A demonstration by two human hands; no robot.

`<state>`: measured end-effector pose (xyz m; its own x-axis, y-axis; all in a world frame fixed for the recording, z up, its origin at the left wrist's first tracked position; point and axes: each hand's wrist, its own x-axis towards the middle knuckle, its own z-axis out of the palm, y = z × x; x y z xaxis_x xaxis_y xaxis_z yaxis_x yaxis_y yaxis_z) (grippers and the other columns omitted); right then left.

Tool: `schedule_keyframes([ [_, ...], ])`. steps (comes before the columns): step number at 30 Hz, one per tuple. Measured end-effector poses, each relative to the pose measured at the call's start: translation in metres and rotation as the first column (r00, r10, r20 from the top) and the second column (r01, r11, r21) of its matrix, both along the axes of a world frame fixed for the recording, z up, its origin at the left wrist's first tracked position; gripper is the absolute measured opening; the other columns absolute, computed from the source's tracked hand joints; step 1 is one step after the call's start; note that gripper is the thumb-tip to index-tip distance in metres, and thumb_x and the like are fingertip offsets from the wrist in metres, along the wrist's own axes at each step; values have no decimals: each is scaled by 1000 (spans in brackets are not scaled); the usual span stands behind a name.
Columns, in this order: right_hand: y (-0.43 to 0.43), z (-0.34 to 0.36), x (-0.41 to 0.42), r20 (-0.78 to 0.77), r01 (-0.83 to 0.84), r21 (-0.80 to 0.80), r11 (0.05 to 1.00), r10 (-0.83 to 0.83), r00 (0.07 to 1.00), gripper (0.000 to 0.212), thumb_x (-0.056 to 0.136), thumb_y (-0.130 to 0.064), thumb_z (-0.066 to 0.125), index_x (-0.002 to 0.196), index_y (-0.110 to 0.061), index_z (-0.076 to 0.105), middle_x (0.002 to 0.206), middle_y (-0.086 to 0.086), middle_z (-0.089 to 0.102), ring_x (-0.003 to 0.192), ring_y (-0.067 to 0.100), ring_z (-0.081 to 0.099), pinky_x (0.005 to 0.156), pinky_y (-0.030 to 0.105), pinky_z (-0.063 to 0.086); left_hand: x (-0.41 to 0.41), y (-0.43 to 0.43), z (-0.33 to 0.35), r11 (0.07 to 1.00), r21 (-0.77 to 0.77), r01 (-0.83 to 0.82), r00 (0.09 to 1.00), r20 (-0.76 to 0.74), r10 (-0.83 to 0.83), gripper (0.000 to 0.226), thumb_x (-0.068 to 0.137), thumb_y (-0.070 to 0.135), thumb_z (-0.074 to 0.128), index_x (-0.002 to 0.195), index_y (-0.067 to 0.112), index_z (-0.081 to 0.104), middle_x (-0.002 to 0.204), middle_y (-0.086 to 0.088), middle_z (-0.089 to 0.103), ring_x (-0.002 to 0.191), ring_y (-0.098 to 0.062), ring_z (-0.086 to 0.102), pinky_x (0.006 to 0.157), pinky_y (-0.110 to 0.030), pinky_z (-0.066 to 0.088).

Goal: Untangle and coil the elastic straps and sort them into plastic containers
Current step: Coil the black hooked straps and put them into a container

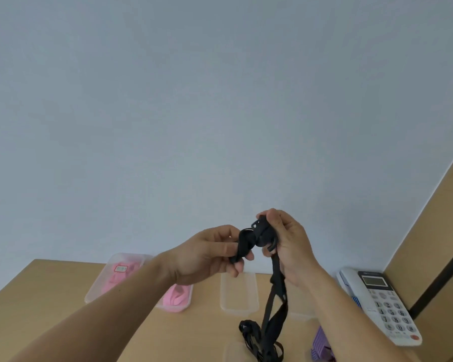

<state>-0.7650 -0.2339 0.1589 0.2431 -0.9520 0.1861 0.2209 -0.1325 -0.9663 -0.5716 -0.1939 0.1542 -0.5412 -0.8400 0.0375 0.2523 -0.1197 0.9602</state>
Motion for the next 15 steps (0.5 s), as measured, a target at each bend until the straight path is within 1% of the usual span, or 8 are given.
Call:
schedule_keyframes([
  [1,1,-4,7,33,17,29,999,-18,999,35,88,-51,63,82,-17,71,63,6,59,45,17,40,43,27,35,-4,0,-3,1000,15,-12,998,-55,13,13,93,4,51,106,3,53,104,-18,66,76,-21,64,69,-28,54],
  [3,3,-9,18,38,103,49,993,-105,994,28,99,-35,53,84,-17,70,58,8,51,45,17,38,43,28,35,-11,-1,-6,999,39,-33,989,-144,38,11,95,5,50,105,3,55,107,-21,64,78,-21,62,71,-27,54],
  [5,4,-10,24,22,196,48,979,-197,980,23,97,-24,48,87,-18,69,57,5,52,47,16,41,44,28,39,-16,-3,-6,996,39,-84,981,-171,89,12,96,9,52,103,3,60,104,-21,64,79,-20,62,72,-27,54],
  [7,5,-11,27,-2,230,76,970,-231,973,18,97,-24,49,94,-16,65,61,4,59,49,18,46,47,30,42,-19,-5,-5,981,-25,-194,974,-127,190,16,98,13,52,101,5,66,96,-17,68,81,-21,65,73,-26,54],
  [8,6,-12,28,-34,237,102,966,-234,972,17,97,-26,50,96,-14,62,65,4,64,50,20,48,47,30,43,-20,-7,-5,960,-64,-272,959,-95,266,17,99,13,52,102,5,67,93,-14,70,80,-22,66,73,-25,54],
  [11,10,-16,28,-131,231,195,953,-208,969,23,98,-27,49,94,-7,59,76,4,71,49,18,53,46,28,45,-20,-12,-10,852,-193,-488,864,33,502,17,101,8,49,112,6,61,96,-10,73,80,-21,70,74,-24,54],
  [13,12,-15,29,-145,201,223,954,-171,974,22,97,-20,48,92,-4,62,75,7,70,48,17,53,43,27,43,-18,-14,-14,768,-338,-545,774,151,615,17,101,7,48,112,14,60,97,-5,73,82,-16,71,73,-23,54],
  [15,12,-9,27,-136,204,235,950,-176,975,21,94,-14,47,91,-2,64,70,7,67,46,16,48,42,26,39,-15,-15,-17,686,-513,-516,683,238,691,23,99,7,48,109,24,59,91,4,72,82,-10,70,72,-18,52],
])
